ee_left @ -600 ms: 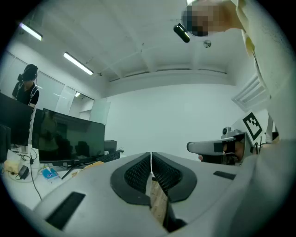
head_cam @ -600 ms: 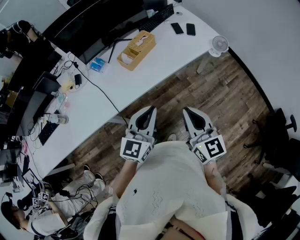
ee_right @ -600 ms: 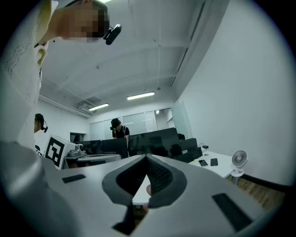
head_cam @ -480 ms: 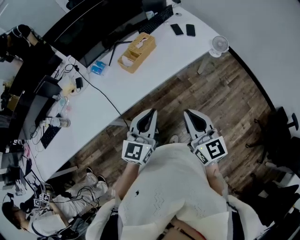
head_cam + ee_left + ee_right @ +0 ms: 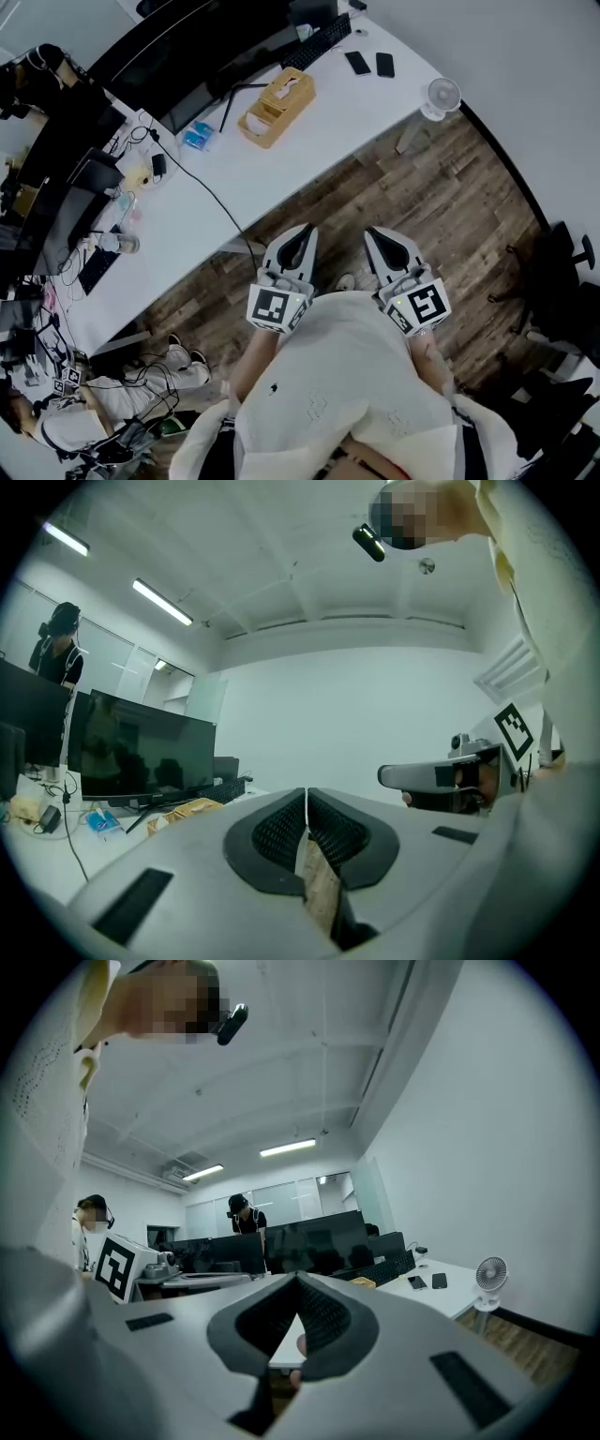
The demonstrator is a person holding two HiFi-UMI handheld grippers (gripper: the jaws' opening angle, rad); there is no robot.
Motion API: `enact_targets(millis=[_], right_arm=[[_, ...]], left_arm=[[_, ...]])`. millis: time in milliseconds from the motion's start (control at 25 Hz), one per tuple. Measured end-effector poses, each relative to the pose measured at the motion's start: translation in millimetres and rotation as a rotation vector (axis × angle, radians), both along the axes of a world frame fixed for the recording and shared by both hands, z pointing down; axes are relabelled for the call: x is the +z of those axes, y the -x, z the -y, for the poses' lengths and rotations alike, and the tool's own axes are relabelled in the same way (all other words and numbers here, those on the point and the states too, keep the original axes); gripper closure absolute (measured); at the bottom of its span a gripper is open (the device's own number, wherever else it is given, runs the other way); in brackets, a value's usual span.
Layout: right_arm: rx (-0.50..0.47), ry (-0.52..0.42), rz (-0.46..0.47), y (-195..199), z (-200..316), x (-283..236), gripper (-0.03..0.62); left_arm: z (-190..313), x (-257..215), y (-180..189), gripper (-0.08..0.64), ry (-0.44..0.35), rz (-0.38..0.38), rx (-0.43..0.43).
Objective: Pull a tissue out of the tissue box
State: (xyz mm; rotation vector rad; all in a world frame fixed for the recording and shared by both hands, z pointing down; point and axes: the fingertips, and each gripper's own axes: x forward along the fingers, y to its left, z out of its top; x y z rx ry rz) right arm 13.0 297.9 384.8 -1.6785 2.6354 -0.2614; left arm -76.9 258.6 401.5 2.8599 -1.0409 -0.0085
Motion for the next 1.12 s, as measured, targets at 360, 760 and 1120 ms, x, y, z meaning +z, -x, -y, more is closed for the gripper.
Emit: enact_targets(millis=[360,760,1120], right_arm=[[0.009,-0.005,-0.022,-5,-2,2,0.592],[0.010,-0.037,-0.065,-19,-8,2,0.591],[0.067,-0.003,-0.023,-45,-9,11,0.592]], left_arm=[[1,3,-6,0.540,0.000,-0.006,0.014],[0,4,-32,0.540,-0.009,0.002,0.045],[-2,16,-51,0.540,0.025,0.014,0.084]])
